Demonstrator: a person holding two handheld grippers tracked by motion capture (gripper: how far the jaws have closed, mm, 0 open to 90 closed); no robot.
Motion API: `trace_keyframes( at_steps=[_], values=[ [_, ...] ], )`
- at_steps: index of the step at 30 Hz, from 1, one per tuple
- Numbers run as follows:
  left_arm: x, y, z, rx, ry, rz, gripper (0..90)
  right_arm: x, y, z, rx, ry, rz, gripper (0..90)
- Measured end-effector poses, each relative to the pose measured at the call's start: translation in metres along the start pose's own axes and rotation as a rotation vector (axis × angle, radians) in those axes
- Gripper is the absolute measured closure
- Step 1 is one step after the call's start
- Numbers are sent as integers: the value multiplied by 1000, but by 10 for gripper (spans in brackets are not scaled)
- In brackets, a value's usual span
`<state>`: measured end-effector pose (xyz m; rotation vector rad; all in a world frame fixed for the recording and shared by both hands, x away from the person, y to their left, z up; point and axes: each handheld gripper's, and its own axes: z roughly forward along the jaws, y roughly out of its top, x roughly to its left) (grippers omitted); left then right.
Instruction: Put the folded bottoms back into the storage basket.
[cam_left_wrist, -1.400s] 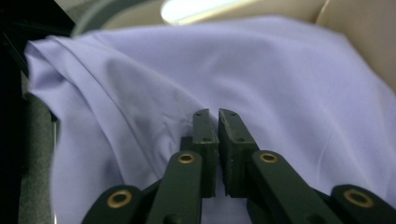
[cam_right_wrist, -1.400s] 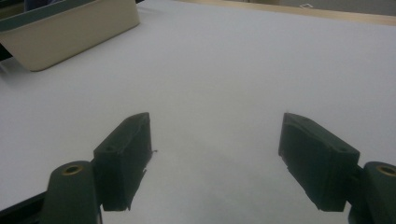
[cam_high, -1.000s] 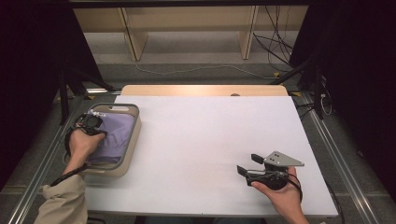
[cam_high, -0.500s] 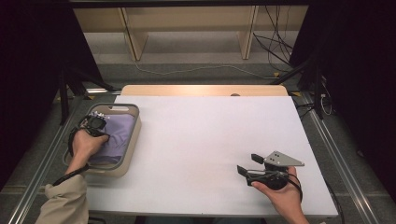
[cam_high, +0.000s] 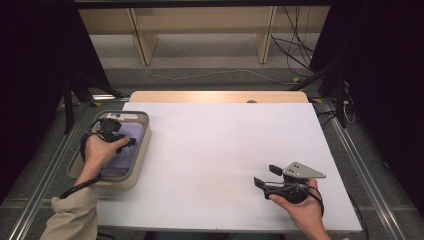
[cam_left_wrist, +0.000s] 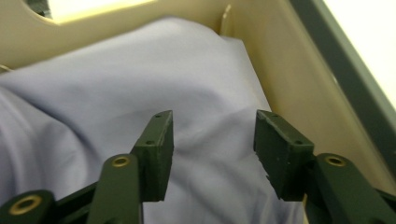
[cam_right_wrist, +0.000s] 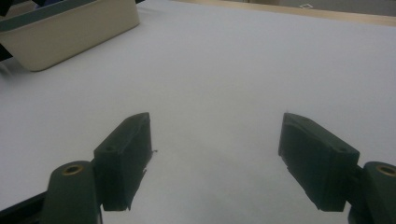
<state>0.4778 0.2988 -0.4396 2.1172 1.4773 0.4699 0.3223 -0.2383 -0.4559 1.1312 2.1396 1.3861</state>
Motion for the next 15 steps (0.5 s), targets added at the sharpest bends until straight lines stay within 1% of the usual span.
trace_keyframes(
  at_steps=[5, 6, 7, 8, 12, 15],
  values=[
    [-1, -3, 10, 39, 2, -3, 452, 0, 0, 0, 2, 1, 0, 267],
    [-1, -3, 12, 53, 4, 4, 447, 0, 0, 0, 2, 1, -1, 266],
    [-2, -4, 14, 53, 7, -3, 446, 0, 0, 1, 2, 1, -1, 266],
    [-2, -4, 15, 67, 10, 3, 447, 0, 0, 1, 3, 1, -1, 267],
    [-3, -6, 21, 94, 22, 14, 470, 0, 0, 1, 4, 1, -2, 267],
    [-4, -7, 25, 117, 34, 32, 510, 0, 0, 1, 3, 1, 0, 266]
  ],
)
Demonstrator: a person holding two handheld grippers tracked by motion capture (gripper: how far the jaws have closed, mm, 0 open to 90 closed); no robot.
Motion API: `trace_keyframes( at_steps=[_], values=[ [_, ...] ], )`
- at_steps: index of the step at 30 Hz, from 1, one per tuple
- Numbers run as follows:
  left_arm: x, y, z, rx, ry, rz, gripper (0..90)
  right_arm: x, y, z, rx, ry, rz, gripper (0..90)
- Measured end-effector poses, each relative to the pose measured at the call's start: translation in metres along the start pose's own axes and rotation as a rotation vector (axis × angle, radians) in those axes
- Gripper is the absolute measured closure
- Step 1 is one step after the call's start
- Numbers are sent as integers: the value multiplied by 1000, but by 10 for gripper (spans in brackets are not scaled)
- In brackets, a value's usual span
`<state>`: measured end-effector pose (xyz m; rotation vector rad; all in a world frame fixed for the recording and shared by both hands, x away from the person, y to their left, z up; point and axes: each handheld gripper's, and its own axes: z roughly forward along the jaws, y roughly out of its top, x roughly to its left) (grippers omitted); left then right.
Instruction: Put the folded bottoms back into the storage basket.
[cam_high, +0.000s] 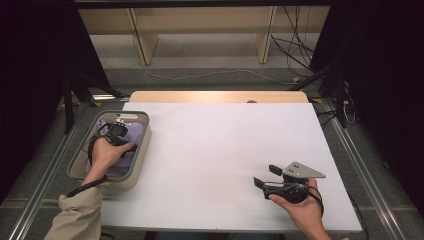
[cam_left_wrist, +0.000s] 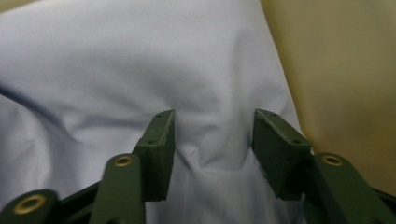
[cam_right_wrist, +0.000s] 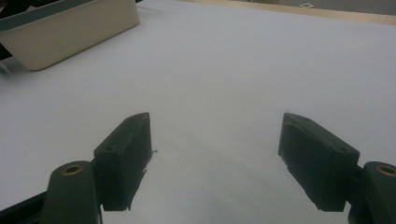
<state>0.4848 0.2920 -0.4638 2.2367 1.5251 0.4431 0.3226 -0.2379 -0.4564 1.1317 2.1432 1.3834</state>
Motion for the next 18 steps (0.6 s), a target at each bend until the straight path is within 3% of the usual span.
trace_keyframes(
  at_steps=[10, 18],
  values=[
    [-4, 1, 2, 22, -24, 12, 721, 0, 0, 0, 3, 2, 0, 267],
    [-3, 0, 2, 24, -32, 4, 826, 0, 0, 0, 1, 2, -2, 267]
  ],
)
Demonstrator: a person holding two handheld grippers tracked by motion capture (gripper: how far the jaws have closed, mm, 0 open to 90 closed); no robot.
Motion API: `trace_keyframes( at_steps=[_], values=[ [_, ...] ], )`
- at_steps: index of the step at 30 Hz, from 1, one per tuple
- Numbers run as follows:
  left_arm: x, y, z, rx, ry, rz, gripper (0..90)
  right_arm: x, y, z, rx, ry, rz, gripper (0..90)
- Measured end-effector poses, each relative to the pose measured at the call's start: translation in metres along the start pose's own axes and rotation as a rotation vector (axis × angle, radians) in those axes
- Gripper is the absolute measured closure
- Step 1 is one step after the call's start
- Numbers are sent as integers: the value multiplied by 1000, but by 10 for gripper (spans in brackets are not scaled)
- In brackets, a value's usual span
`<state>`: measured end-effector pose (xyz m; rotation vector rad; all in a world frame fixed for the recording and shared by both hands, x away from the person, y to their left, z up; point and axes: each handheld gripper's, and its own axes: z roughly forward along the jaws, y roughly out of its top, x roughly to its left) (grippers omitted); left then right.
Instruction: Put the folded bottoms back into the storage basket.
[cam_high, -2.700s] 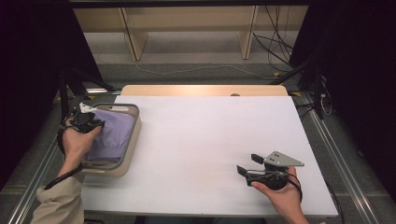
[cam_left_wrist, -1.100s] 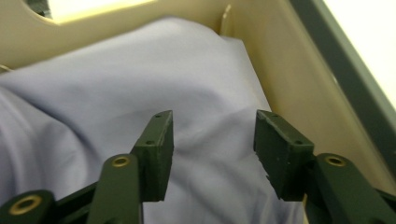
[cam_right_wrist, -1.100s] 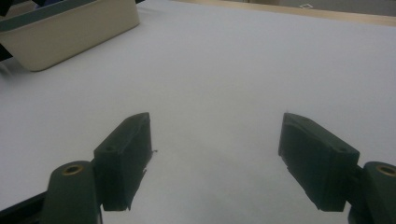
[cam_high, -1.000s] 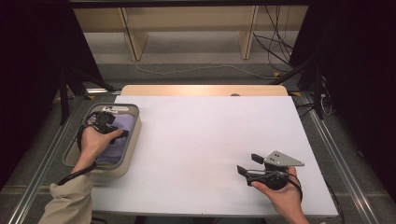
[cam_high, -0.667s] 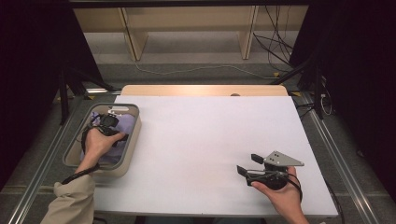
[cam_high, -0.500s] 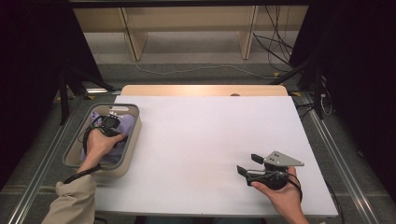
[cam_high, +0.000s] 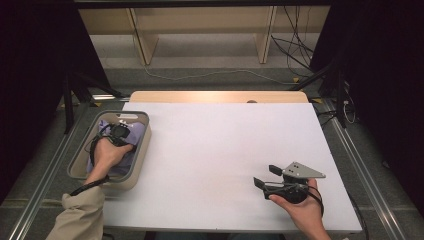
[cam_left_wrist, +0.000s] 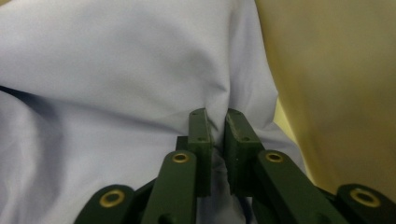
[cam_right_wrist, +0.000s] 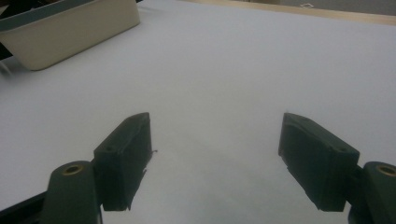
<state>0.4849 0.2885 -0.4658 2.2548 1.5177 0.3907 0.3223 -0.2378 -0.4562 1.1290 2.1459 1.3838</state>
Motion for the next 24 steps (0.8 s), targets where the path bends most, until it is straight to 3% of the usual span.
trace_keyframes(
  at_steps=[5, 8, 12, 15, 24],
  values=[
    [-2, 0, 0, -4, 0, 2, 846, 0, 0, 0, -1, 0, 0, 266],
    [0, -1, -1, -20, -48, -13, 849, 0, 0, 0, -1, 0, 0, 267],
    [-1, -2, -2, -33, -82, -4, 852, 0, 0, 0, 0, 1, 0, 267],
    [-2, -2, -4, -32, -81, 18, 852, 0, 0, 0, 1, 1, 1, 267],
    [-4, -1, -4, -35, -76, 31, 842, 0, 0, 0, -1, 0, -2, 267]
  ],
)
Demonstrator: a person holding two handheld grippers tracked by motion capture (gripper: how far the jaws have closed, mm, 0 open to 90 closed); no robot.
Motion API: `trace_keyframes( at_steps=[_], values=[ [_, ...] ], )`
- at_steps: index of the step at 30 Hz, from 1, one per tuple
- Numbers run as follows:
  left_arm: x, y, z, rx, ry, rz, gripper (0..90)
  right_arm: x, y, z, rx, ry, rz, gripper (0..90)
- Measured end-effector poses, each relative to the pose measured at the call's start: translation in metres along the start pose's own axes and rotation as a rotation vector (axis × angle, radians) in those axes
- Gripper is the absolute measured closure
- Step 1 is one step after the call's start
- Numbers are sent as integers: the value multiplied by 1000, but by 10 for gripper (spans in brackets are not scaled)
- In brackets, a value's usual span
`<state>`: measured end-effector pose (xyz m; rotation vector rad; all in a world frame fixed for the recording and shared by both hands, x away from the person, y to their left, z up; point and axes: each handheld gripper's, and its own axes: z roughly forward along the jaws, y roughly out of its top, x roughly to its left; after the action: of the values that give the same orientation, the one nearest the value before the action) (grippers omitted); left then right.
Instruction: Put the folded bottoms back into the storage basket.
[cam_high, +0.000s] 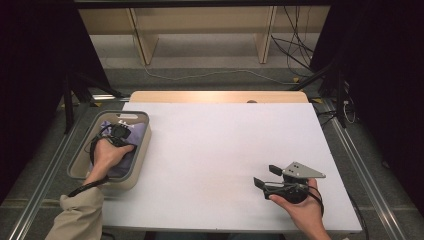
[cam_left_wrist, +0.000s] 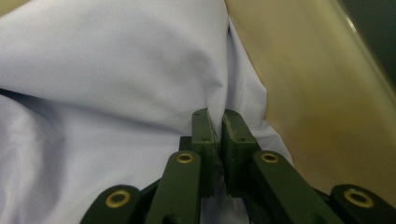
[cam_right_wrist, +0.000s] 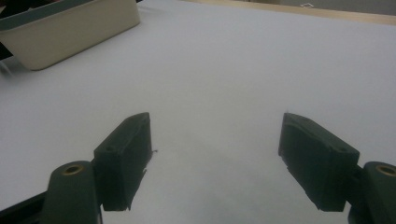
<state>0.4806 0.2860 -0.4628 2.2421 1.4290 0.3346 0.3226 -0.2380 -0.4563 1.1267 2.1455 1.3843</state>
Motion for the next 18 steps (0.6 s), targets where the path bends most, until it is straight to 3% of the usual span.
trace_keyframes(
  at_steps=[7, 18],
  values=[
    [-1, 1, -3, -24, 19, 8, 796, 0, 0, 0, -2, -1, 0, 267],
    [-1, 3, -17, -80, 87, -2, 628, 0, 0, -1, -3, -3, 1, 267]
  ],
)
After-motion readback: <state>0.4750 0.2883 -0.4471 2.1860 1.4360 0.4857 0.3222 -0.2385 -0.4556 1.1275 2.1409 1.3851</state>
